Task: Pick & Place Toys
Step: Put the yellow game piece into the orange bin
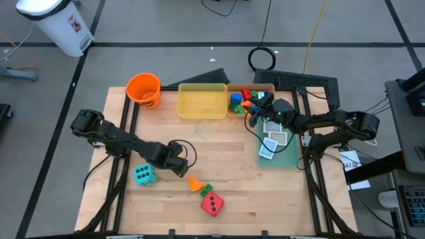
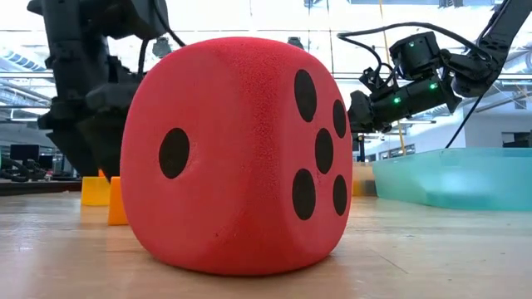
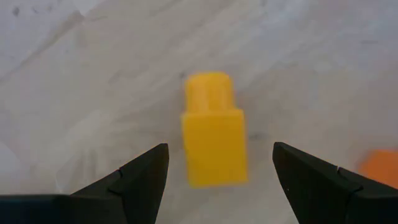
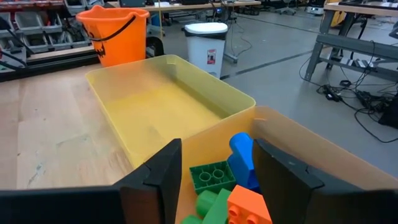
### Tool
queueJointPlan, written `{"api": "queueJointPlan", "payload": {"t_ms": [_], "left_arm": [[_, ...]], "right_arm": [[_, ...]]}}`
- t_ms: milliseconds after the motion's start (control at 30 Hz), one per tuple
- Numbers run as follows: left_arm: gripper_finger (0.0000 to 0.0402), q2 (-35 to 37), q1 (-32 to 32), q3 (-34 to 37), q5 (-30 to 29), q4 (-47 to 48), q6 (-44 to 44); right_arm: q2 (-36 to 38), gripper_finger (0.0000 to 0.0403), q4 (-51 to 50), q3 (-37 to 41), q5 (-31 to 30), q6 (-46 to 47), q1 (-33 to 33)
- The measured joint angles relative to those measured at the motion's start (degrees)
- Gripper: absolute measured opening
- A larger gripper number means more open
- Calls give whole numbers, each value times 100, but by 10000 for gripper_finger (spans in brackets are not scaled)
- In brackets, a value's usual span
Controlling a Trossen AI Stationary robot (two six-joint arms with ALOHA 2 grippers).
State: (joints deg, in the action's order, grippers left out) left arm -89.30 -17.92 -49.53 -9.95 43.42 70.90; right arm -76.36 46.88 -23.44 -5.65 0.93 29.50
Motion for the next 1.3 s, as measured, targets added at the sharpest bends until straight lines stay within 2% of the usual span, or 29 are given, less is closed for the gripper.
{"api": "queueJointPlan", "payload": {"t_ms": [267,433,567,767,833,967,1100,1200,1300], "left_arm": [[294,0,1,218,-100,-142,-123],[284,0,1,447,-283,-797,-139],[236,0,1,637,-199,-1111,-135],[131,24,5,745,-268,-1090,-59],[131,19,43,754,-459,-1201,-233],[131,-9,210,694,-1035,-1880,-1074],[131,0,446,620,-1542,-3417,-2523],[131,0,655,622,-1821,-4982,-3854],[131,0,893,620,-1812,-6347,-5048]], "right_arm": [[0,166,0,0,0,31,2],[0,164,1,0,0,-13,0],[0,162,0,0,0,-13,0],[0,166,4,0,-1,-47,0],[0,165,2,0,-2,-52,0],[0,161,2,0,-1,-53,1],[0,160,6,0,161,-55,4],[0,158,93,0,984,-126,-7],[2,155,192,-2,2035,-184,-97]]}}
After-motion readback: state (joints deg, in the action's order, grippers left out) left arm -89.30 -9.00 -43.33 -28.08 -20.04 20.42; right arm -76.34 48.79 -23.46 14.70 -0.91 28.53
